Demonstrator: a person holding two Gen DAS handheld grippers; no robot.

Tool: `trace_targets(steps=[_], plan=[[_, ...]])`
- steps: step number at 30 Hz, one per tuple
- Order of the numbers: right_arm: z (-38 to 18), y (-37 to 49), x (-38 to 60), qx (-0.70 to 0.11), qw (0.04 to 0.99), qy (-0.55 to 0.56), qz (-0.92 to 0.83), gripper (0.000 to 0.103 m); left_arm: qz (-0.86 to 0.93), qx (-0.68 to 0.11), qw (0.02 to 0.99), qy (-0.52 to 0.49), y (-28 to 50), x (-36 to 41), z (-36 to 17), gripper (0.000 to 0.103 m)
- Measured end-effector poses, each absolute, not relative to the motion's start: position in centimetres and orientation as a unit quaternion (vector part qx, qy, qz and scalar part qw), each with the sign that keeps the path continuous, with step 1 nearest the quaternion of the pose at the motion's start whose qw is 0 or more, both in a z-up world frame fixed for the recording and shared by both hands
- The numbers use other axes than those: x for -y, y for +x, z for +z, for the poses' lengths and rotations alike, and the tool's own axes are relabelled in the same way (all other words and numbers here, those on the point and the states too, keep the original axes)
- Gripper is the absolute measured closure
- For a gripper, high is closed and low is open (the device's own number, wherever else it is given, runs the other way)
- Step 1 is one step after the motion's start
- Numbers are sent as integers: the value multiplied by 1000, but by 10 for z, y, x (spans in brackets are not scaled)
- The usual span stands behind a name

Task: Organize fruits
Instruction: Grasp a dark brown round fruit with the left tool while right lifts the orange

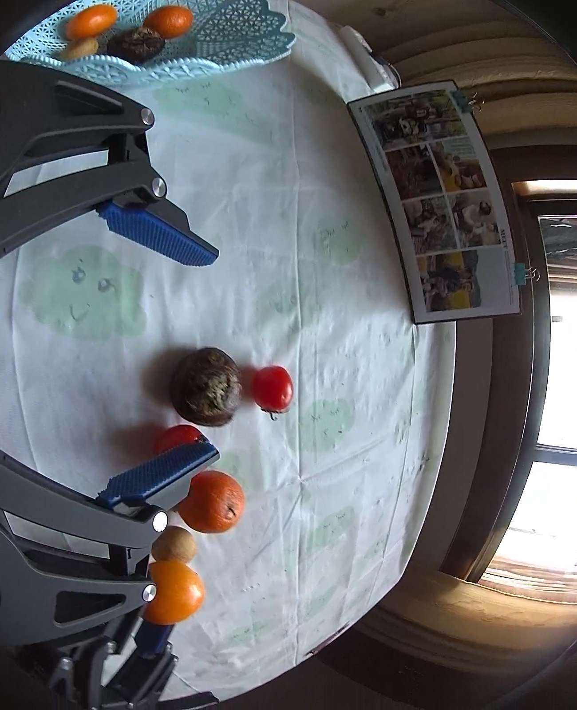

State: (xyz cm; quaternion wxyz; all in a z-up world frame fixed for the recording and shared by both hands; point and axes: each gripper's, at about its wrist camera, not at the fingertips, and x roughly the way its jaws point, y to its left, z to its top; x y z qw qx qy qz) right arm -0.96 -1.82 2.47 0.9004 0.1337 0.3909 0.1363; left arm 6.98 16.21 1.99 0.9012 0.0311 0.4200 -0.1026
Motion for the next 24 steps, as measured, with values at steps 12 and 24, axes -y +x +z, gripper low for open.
trace_targets(steps=[12,24], plan=[[23,-9,24,-390,897,154,144,66,-104,-464,879,-36,97,-172,8,30],[23,-11,23,-388,897,153,145,66,-98,-454,886,8,90,-164,9,40]])
